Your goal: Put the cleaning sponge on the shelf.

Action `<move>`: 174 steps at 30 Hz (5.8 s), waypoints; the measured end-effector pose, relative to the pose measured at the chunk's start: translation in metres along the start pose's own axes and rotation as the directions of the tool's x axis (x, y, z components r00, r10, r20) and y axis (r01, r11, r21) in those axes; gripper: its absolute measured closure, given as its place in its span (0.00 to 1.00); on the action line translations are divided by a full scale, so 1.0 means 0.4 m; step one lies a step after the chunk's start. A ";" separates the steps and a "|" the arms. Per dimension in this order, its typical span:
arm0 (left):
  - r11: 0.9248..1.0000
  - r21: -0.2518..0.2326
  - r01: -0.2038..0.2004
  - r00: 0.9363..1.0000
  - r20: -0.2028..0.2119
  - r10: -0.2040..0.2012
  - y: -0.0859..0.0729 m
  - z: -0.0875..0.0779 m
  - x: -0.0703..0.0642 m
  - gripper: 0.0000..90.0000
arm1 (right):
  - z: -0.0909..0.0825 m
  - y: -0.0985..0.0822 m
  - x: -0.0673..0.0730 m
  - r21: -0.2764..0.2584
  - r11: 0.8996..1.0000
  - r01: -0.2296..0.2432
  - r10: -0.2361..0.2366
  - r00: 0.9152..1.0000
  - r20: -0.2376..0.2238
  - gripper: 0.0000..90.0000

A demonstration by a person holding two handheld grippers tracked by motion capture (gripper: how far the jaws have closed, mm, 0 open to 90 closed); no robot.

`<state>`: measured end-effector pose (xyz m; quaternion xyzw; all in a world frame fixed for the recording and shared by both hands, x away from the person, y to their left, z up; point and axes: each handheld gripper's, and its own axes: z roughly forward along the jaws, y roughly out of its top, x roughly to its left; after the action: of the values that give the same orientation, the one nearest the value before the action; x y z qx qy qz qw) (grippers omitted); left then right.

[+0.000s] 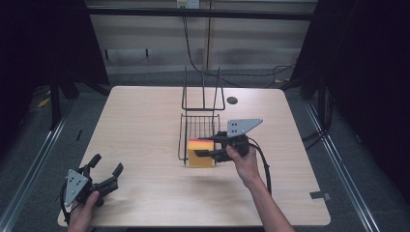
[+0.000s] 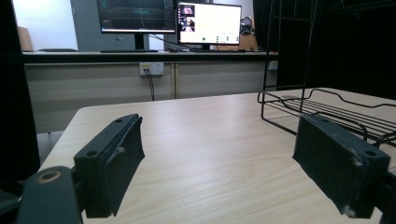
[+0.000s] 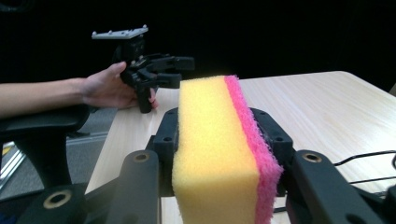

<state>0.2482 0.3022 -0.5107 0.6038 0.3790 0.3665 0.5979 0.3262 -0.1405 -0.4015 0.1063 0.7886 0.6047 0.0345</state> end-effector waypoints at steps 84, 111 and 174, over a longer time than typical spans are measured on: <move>1.000 0.000 -0.001 1.000 0.005 0.001 0.000 0.000 0.001 0.17 | 0.063 -0.077 -0.139 0.033 0.995 -0.096 0.095 0.994 0.049 0.28; 1.000 0.001 -0.001 1.000 0.005 0.001 0.000 0.000 0.001 0.17 | 0.022 -0.046 -0.108 0.025 0.995 -0.097 0.092 0.981 0.172 0.14; 1.000 0.001 -0.001 1.000 0.005 0.001 0.000 0.000 0.001 0.17 | -0.269 -0.302 0.170 -0.133 0.978 -0.161 0.208 0.753 0.624 0.15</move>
<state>0.2481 0.3024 -0.5106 0.6050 0.3774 0.3654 0.5983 0.2250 -0.2579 -0.4840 0.3800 0.6942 0.5613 0.2424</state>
